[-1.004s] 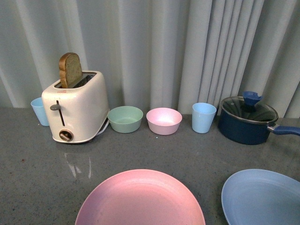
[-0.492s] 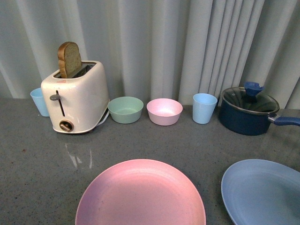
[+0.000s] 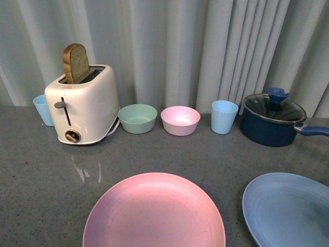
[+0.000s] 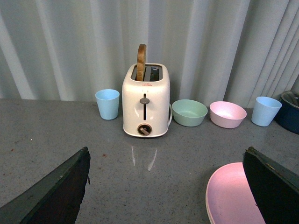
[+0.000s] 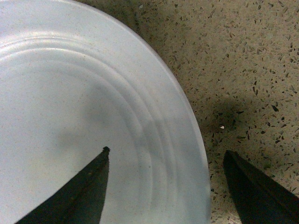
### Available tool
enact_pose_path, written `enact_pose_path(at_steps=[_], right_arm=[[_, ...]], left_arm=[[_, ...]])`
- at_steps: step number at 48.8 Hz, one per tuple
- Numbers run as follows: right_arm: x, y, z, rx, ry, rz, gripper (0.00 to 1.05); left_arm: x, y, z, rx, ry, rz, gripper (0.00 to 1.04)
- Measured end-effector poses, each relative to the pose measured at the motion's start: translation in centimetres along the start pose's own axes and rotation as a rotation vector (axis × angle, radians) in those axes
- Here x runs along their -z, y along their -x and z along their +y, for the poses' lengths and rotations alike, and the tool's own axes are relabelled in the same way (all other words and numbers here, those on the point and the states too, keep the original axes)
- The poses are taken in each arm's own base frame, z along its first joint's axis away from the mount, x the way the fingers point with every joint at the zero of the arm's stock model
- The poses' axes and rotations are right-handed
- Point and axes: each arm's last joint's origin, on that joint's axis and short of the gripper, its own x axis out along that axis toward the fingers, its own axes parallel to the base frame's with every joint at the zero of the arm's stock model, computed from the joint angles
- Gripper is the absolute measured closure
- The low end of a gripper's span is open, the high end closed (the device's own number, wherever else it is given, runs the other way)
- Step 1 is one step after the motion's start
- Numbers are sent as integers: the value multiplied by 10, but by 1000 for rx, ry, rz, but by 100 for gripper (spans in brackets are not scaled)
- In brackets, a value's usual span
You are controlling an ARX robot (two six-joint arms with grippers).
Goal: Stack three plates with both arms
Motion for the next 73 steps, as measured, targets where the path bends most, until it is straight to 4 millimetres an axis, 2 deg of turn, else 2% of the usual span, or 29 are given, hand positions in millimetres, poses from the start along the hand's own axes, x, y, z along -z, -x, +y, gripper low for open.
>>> enact_pose_path(at_steps=[2,15,17,20,23,32,38,42,46,49,50,53,57,63,73], right_arm=[[1,-1,0,-2,-1,2,40],[6,-1,-5,-6,-13,-6,76],[7,0,-6,-10,-15,-12,81],[11,4,-8,-18,-17,-22,95],[11,9,-10,-37,-26,-32,102],[3,32,-17,-42,-57,-92,102],[3,55,-21,-67,-87,-107,102],[-1,72,-16,-103,-92,-146,102],[-10,91,0,-170,-73,-210,102],[-18,102,21,-245,-28,-256,102],[-19,103,25,-254,-24,-261,102],[-25,106,51,-331,21,-288,102],[-30,101,85,-410,80,-285,102],[-35,84,120,-466,150,-255,102],[-32,52,163,-517,211,-162,102]], left_arm=[[0,0,0,0,0,0,7],[0,0,0,0,0,0,7],[0,0,0,0,0,0,7],[0,0,0,0,0,0,7],[0,0,0,0,0,0,7],[0,0,0,0,0,0,7],[0,0,0,0,0,0,7],[0,0,0,0,0,0,7],[0,0,0,0,0,0,7],[0,0,0,0,0,0,7],[0,0,0,0,0,0,7],[0,0,0,0,0,0,7],[0,0,0,0,0,0,7],[0,0,0,0,0,0,7],[0,0,0,0,0,0,7]])
